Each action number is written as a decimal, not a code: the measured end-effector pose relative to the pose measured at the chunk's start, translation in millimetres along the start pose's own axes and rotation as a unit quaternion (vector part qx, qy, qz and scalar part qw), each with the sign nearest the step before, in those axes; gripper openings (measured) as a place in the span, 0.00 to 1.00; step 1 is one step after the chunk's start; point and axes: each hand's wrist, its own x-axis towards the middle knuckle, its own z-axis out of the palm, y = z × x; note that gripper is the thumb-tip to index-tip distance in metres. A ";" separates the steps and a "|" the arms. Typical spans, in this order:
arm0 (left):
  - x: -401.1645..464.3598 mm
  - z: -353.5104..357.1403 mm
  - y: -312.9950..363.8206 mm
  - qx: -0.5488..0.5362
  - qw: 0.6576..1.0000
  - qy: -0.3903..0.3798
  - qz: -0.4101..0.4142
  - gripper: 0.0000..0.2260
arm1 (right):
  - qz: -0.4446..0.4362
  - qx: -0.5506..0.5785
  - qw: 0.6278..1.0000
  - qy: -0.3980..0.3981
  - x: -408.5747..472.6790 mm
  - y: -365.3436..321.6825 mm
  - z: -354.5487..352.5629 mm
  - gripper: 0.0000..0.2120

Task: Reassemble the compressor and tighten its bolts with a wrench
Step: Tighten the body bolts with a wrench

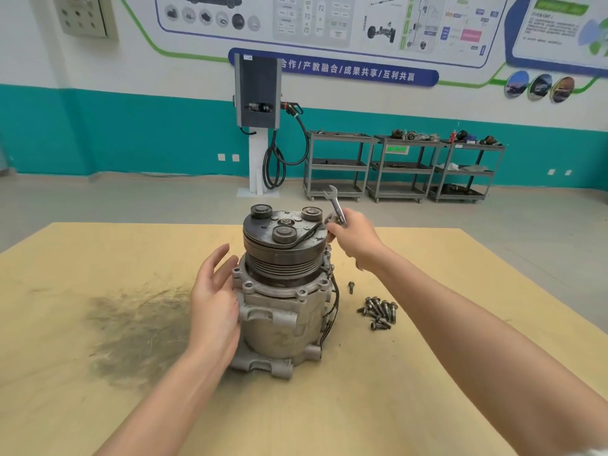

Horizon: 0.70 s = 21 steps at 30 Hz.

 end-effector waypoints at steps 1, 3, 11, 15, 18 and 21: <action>-3.2 1.1 -1.9 0.006 1.000 0.016 0.011 0.29 | -0.004 0.012 1.000 -0.008 2.6 -5.0 2.2 0.03; -11.4 4.4 -5.6 0.014 0.998 0.048 0.029 0.31 | 0.001 0.033 0.999 -0.035 6.0 -11.5 5.7 0.04; -29.3 12.6 -7.8 0.034 0.992 0.109 0.056 0.28 | 0.082 0.034 0.981 -0.170 -6.5 20.5 -0.8 0.07; -36.4 -7.1 -8.0 -0.017 0.996 0.056 0.063 0.16 | 0.133 -0.022 0.985 -0.111 -22.6 58.4 -31.1 0.08; -41.6 -37.1 -13.7 0.025 0.998 -0.024 0.054 0.24 | 0.132 -0.093 0.977 -0.141 -42.7 79.0 -57.3 0.05; -41.3 -53.0 -18.9 0.185 0.971 -0.150 0.030 0.53 | 0.120 -0.158 0.958 -0.205 -70.0 91.6 -71.0 0.04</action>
